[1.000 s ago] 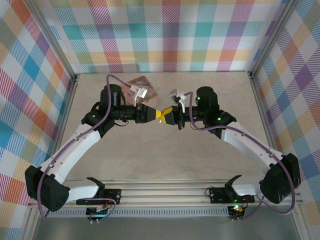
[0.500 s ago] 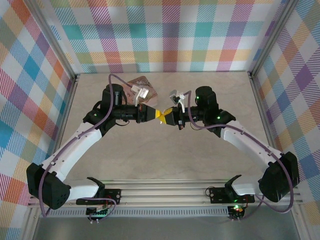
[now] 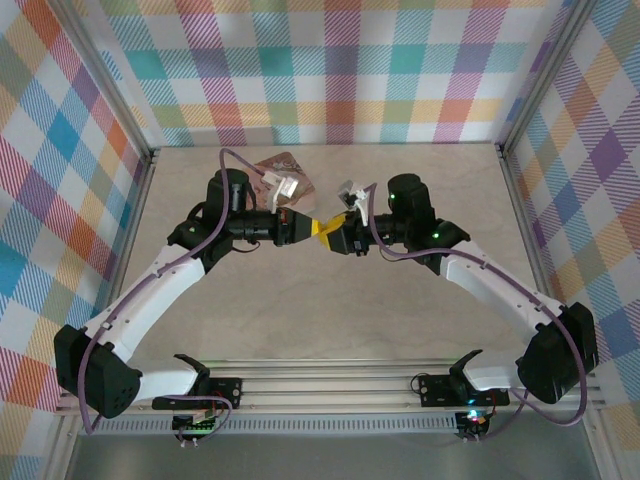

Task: Unlock a padlock with a key

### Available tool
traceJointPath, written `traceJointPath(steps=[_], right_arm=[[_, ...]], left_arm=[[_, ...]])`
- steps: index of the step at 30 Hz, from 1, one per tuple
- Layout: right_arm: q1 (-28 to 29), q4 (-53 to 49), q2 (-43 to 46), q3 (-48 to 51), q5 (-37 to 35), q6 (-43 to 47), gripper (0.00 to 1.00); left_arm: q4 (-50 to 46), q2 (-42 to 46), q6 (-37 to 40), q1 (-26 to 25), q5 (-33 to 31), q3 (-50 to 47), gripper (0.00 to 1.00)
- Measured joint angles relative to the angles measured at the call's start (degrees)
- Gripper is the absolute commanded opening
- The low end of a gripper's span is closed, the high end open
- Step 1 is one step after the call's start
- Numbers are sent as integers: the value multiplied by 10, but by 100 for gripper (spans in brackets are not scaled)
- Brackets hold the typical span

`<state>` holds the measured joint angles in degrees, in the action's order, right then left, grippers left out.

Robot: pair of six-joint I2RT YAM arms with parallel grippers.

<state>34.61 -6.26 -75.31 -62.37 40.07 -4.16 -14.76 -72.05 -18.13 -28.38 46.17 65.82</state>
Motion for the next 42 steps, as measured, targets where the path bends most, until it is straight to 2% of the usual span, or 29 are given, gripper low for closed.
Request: traceJointPath(steps=[4, 7, 9, 12, 17, 21, 25, 37, 42], right_arm=[[0, -30, 24, 0, -31, 14, 37], [-4, -43, 64, 4, -57, 19, 49], [-13, -46, 85, 4, -63, 5, 50], [-47, -45, 90, 0, -41, -36, 51], [-83, -23, 40, -11, 38, -128, 53], [-82, 15, 0, -12, 98, -203, 51], [-82, 49, -15, -12, 131, -255, 44], [-82, 85, -15, -12, 161, -290, 39], [-78, 102, -18, -12, 169, -298, 32]], left_arm=[[-35, -2, 18, 0, -31, 0, 0], [-48, -3, 28, 0, -38, 0, 0], [-48, -5, 30, 0, -37, 0, 0], [-48, -5, 33, 0, -35, 1, 0], [-45, -6, 34, 0, -6, 8, 0], [-38, -6, 33, 0, 14, 9, 0], [-22, -6, 28, 0, 28, 9, 0], [1, -6, 20, 0, 40, 9, 0], [1, -6, 14, 0, 39, 9, 0]])
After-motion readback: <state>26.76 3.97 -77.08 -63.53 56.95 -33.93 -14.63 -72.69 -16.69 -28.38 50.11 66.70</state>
